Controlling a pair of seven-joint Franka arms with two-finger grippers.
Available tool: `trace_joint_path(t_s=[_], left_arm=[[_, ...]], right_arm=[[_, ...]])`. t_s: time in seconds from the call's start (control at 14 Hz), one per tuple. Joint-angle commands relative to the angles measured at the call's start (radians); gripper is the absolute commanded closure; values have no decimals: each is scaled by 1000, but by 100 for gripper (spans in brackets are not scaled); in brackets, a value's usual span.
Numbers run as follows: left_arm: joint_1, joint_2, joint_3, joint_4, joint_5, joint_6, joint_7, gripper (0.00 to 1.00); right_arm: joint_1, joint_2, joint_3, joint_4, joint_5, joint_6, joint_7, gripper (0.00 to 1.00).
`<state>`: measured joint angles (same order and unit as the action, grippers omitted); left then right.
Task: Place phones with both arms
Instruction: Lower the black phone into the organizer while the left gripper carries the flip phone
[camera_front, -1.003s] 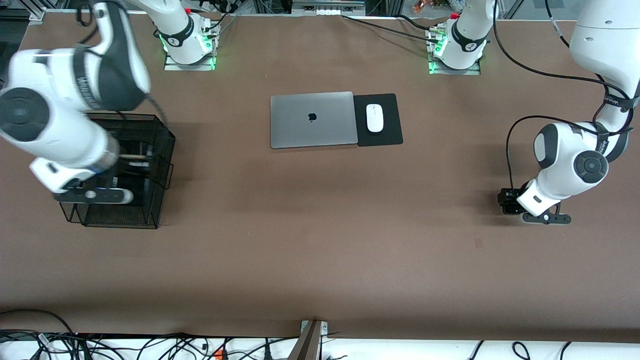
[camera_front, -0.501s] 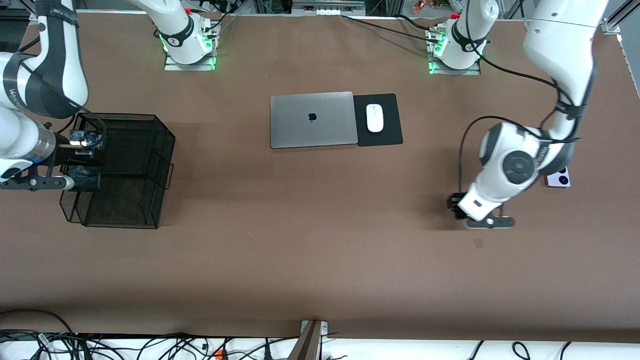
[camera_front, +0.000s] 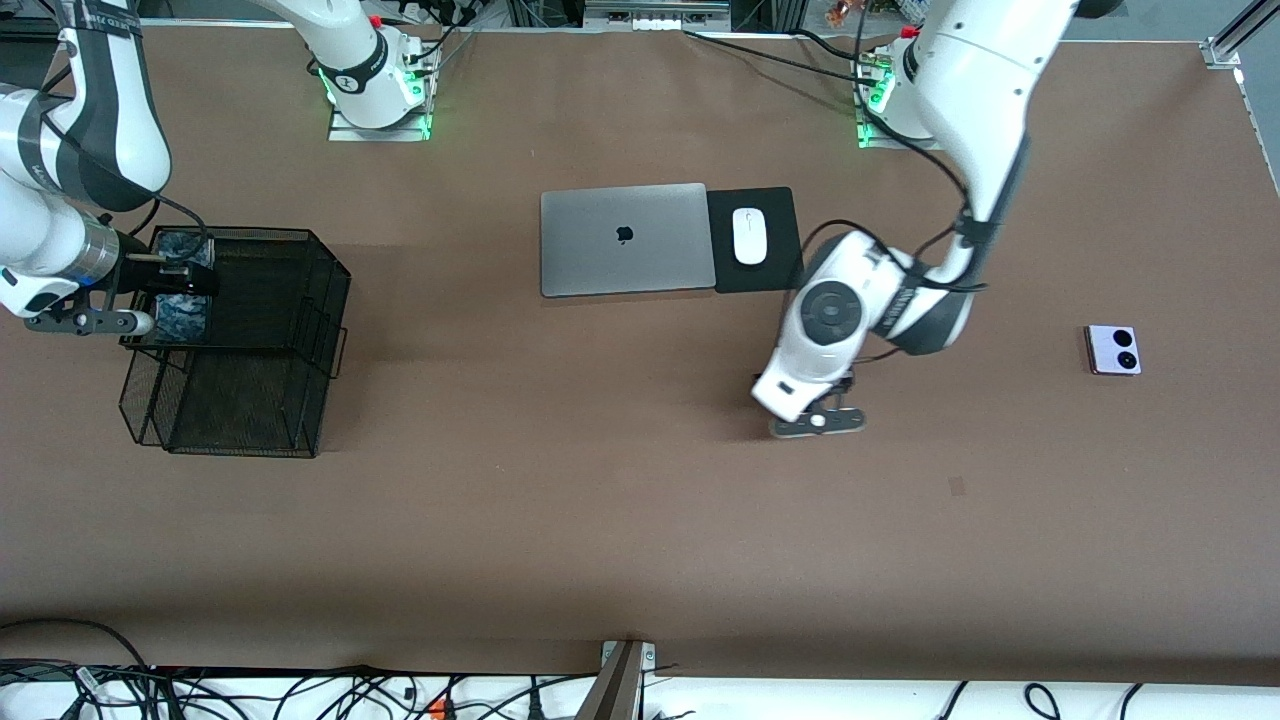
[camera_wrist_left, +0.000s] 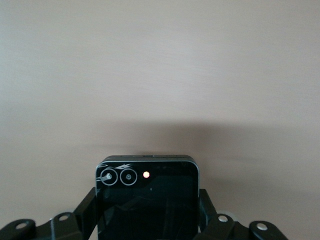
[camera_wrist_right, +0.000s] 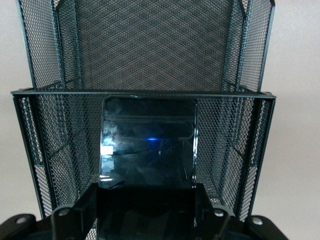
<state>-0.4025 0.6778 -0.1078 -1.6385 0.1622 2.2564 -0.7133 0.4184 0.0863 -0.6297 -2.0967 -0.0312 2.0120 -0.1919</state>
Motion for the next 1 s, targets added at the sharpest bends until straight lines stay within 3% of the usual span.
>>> trace_joint_path(t_s=[0.0, 0.29, 0.43, 0.93], left_arm=[[-71, 86, 16, 137, -38, -46, -49, 72], [-171, 199, 17, 276, -52, -46, -189, 72], [-188, 216, 17, 302, -53, -46, -224, 72], [-283, 307, 17, 488, -50, -41, -224, 74]], right_arm=[[11, -30, -18, -28, 13, 25, -20, 95], [10, 10, -59, -28, 13, 31, -20, 95], [5, 27, -65, -28, 13, 34, -20, 95], [2, 72, -65, -28, 25, 57, -20, 94]])
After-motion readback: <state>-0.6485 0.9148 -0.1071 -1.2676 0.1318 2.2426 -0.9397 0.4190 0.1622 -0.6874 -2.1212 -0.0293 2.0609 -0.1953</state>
